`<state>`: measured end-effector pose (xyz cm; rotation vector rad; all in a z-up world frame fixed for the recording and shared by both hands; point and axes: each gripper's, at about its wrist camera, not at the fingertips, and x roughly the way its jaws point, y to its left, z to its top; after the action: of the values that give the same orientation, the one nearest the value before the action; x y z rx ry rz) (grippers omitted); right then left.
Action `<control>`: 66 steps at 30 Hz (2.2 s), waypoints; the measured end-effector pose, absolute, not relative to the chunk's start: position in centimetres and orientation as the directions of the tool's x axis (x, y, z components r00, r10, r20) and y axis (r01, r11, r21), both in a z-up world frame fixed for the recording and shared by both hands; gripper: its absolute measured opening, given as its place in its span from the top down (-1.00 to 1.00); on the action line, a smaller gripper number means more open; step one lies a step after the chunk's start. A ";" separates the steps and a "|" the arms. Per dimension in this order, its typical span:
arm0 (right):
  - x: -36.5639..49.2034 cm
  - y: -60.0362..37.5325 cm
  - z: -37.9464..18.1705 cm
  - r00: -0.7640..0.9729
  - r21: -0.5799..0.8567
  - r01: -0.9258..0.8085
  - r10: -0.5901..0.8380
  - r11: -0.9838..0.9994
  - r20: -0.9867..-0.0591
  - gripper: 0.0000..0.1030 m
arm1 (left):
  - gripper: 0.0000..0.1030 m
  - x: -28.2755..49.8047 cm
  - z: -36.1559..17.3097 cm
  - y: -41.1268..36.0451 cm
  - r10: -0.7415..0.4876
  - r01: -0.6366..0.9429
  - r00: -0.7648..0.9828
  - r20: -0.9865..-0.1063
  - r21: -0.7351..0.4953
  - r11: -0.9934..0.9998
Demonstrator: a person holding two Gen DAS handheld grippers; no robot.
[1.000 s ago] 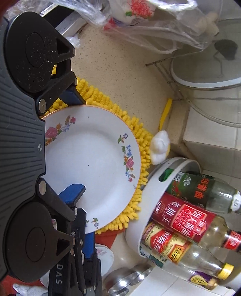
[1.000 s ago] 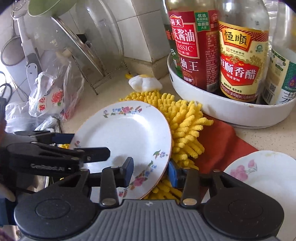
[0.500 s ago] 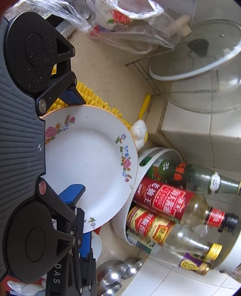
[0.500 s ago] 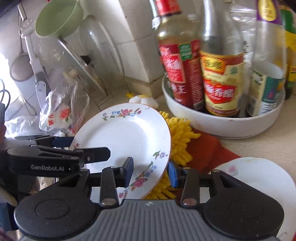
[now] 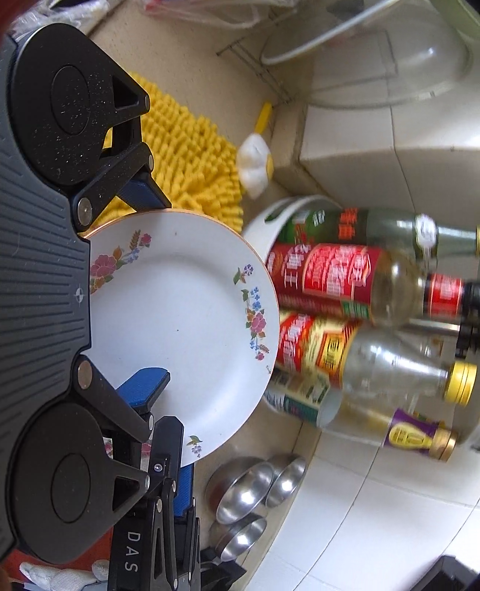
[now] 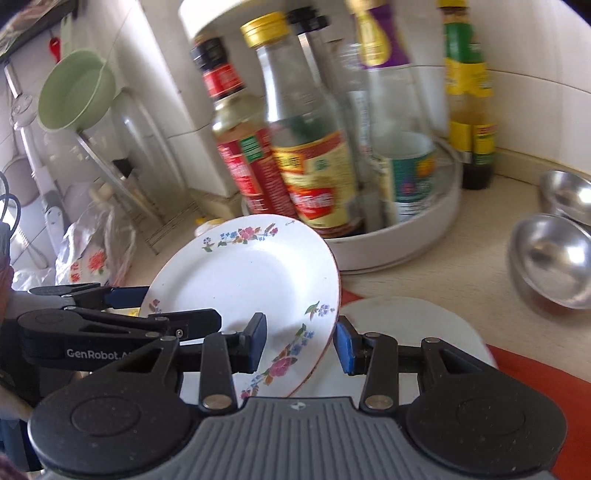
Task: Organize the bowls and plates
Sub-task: 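Lift the floral plate and carry it over the pink-flowered plate stack, then lower the floral plate onto the stack and open the right gripper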
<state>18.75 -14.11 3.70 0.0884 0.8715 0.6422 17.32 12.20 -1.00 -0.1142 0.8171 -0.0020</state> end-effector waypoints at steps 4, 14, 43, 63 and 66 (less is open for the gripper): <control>18.3 -16.3 3.8 0.494 0.322 -0.447 0.531 0.834 -0.689 0.26 | -0.78 17.7 -0.9 10.2 -0.077 0.005 0.683 -0.727 -0.100 0.995; 17.4 -20.5 3.2 0.522 0.327 -0.354 0.475 0.876 -0.709 0.26 | -0.78 17.9 -1.3 6.3 -0.132 0.101 0.664 -0.736 -0.087 0.991; 17.2 -21.4 0.8 0.505 0.250 -0.315 0.385 0.915 -0.773 0.23 | -0.73 19.4 -5.5 4.6 -0.165 0.144 0.574 -0.802 -0.100 0.985; 16.6 -25.2 3.3 0.584 0.131 -0.280 0.277 0.951 -0.763 0.20 | -0.78 20.9 -2.7 1.1 -0.225 0.244 0.614 -0.756 -0.089 0.966; 17.5 -26.9 3.9 0.581 0.131 -0.281 0.277 0.951 -0.765 0.20 | -0.80 21.5 -2.4 -0.4 -0.216 0.232 0.618 -0.756 -0.088 0.969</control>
<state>17.52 -26.88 3.90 -0.0039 0.8929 0.3259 21.54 -0.41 -2.38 0.0189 0.8677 -0.2576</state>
